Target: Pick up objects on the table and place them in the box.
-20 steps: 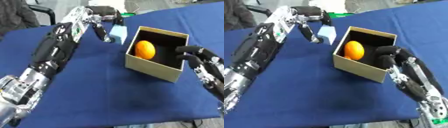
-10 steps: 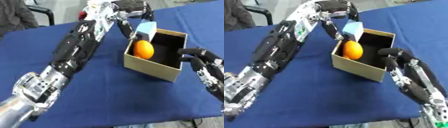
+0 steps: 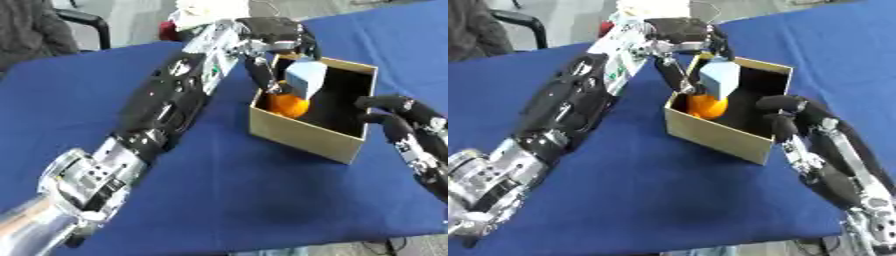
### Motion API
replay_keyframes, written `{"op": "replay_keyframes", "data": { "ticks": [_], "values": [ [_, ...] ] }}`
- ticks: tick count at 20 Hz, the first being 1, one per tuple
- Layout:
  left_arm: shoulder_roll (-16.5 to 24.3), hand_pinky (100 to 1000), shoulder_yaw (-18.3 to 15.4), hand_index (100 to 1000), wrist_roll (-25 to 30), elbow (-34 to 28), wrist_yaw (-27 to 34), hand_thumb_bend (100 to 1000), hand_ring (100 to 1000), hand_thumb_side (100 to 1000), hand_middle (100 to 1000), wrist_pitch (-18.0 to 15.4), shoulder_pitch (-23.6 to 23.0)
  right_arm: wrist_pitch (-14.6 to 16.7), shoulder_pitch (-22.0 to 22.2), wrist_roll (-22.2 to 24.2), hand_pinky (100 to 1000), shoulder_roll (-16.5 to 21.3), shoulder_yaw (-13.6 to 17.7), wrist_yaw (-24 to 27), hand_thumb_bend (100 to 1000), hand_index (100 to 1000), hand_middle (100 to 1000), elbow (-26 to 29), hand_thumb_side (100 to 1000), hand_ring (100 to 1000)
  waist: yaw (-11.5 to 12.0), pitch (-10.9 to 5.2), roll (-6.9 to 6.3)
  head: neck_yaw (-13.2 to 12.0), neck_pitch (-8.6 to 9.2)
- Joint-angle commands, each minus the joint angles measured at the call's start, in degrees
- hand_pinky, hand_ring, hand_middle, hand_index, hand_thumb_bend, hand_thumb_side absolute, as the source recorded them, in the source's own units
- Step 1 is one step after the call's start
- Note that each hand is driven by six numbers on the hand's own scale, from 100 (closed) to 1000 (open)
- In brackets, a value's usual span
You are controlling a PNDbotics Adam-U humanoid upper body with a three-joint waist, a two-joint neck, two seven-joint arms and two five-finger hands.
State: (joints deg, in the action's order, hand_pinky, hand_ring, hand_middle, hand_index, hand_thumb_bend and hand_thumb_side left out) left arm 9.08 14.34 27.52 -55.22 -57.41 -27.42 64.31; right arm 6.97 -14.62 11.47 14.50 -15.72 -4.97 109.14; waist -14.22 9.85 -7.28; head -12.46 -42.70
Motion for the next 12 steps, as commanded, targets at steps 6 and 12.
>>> {"op": "replay_keyframes", "data": {
  "ticks": [6, 12],
  "values": [
    [4.94, 776, -1.75, 850, -2.05, -7.14, 6.23, 362, 729, 136, 722, 1.68, 0.07, 0.07, -0.32, -0.41, 798, 0.45, 0.63, -0.04, 100, 809, 742, 0.69, 732, 886, 1.39, -1.15, 1.09, 0.72, 0.45],
    [12.68, 740, -4.73, 839, -9.11, -22.56, 21.27, 290, 702, 195, 682, 7.07, -8.74, 0.01, -0.12, -1.61, 798, 0.58, 1.75, -0.24, 100, 812, 742, 0.90, 728, 885, 4.05, -1.07, 1.65, 1.84, 0.31]
  ]
}}
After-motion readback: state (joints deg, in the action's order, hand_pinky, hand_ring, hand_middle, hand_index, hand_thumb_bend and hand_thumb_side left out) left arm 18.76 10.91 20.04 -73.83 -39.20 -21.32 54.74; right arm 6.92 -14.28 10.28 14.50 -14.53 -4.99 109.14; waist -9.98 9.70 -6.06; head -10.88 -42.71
